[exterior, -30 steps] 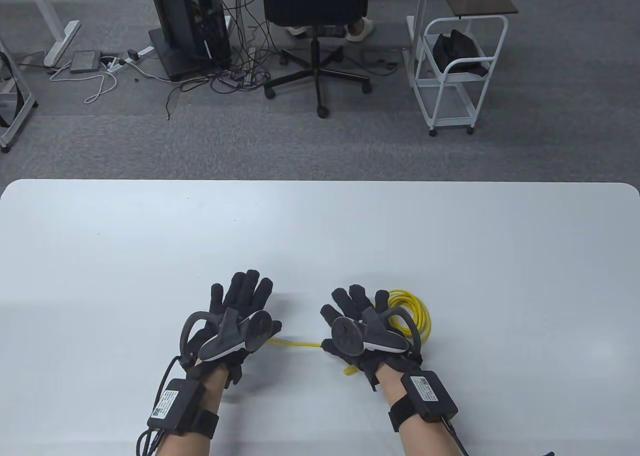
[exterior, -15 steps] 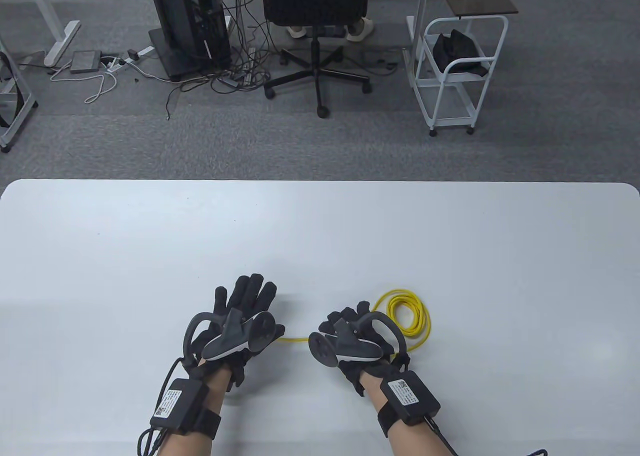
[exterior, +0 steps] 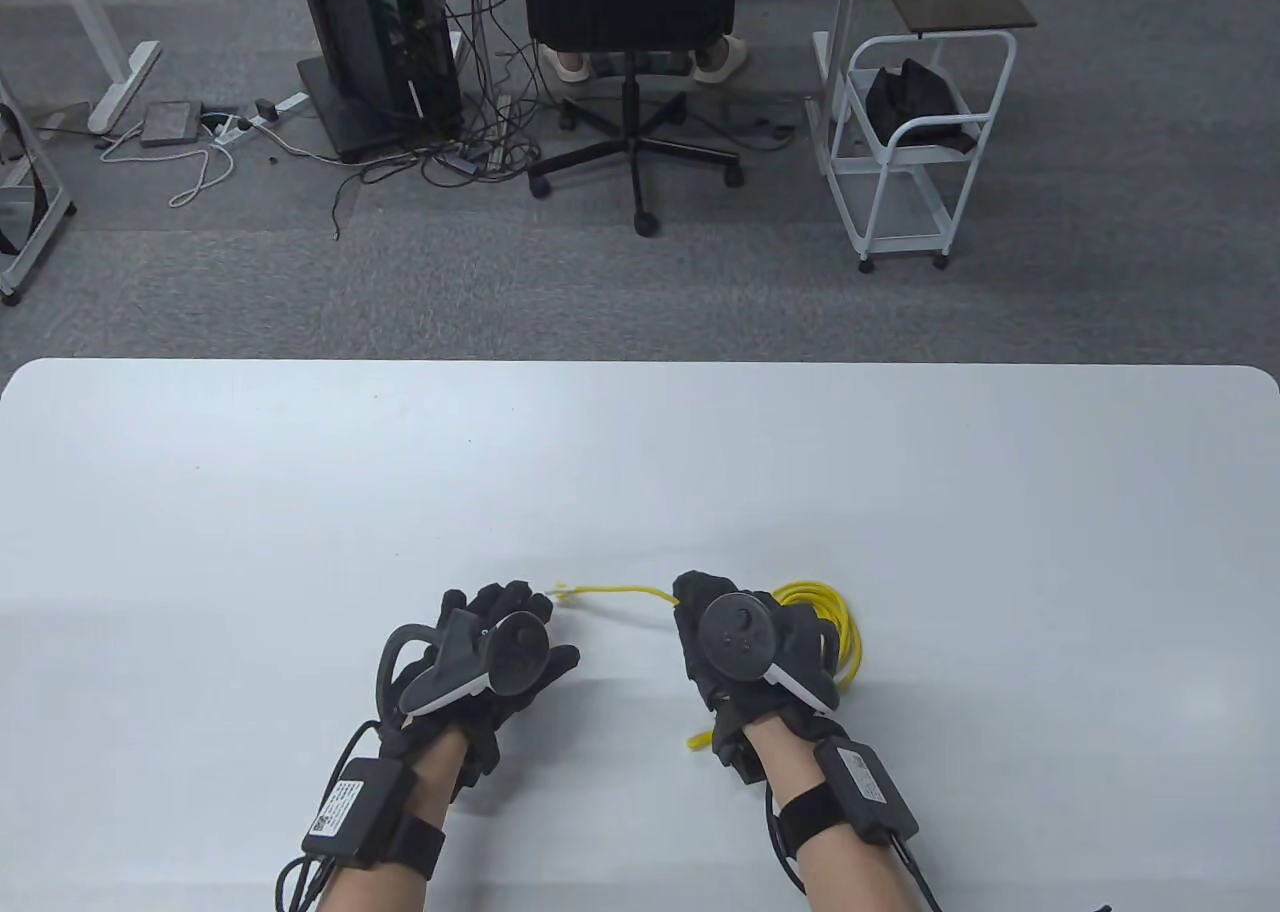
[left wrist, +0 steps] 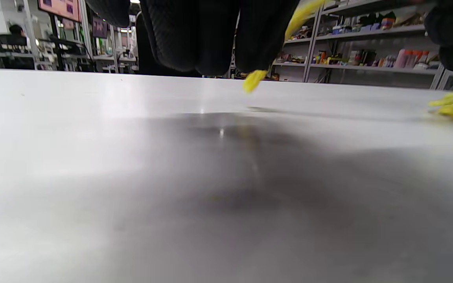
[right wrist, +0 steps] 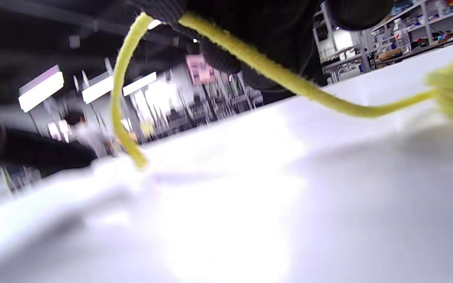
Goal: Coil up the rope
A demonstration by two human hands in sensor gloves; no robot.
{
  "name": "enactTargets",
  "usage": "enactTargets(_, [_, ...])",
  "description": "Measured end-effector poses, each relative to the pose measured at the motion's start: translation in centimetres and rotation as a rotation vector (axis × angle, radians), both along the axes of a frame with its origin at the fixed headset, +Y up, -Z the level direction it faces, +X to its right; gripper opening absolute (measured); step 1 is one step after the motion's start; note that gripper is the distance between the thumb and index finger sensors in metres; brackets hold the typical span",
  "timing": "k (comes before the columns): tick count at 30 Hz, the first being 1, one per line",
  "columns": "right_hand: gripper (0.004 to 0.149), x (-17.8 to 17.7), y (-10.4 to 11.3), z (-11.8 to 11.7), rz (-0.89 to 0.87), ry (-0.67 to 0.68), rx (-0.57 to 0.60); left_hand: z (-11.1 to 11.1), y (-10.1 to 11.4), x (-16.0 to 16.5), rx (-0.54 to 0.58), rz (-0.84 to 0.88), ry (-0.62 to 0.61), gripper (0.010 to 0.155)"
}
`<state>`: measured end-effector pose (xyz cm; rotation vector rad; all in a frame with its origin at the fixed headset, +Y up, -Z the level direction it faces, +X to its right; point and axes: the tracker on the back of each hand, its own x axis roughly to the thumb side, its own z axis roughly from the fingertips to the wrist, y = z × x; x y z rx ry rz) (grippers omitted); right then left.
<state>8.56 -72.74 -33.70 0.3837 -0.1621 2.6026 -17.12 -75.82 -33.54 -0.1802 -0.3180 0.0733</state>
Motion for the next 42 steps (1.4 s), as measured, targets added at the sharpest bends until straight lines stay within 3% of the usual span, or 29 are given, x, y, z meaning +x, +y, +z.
enactTargets(3, [0.043, -0.2, 0.5, 0.2, -0.163, 0.073, 0.043, -0.2, -0.1, 0.6, -0.144, 0.168, -0.060, 0.085])
enactTargets(6, [0.043, -1.1, 0.2, 0.5, -0.282, 0.160, 0.013, -0.3, -0.4, 1.2, -0.349, 0.438, -0.090, 0.091])
enactTargets(9, [0.043, -2.6, -0.1, 0.8, -0.366, 0.295, -0.069, -0.2, -0.2, 1.6, -0.407, 0.719, -0.078, 0.098])
enactTargets(13, [0.045, -4.3, -0.3, 1.2, -0.361, 0.420, -0.134, -0.1, 0.4, 1.4, -0.360, 0.907, -0.033, 0.095])
enactTargets(18, [0.048, -5.0, -0.6, 1.4, -0.354, 0.509, -0.209, -0.2, 0.4, 0.1, -0.335, 1.213, 0.091, 0.066])
enactTargets(21, [0.048, -5.1, -1.0, 1.3, -0.363, 0.533, -0.250, -0.2, 0.6, -0.5, -0.308, 1.292, 0.116, 0.058])
enactTargets(33, [0.043, -6.1, -1.7, 1.6, -0.252, 0.586, -0.311, 0.1, 1.6, -0.9, -0.220, 1.548, 0.085, 0.058])
enactTargets(42, [0.041, -6.1, -2.8, 1.5, -0.209, 0.576, -0.346, 0.2, 2.0, -0.9, -0.326, 1.807, 0.007, 0.062])
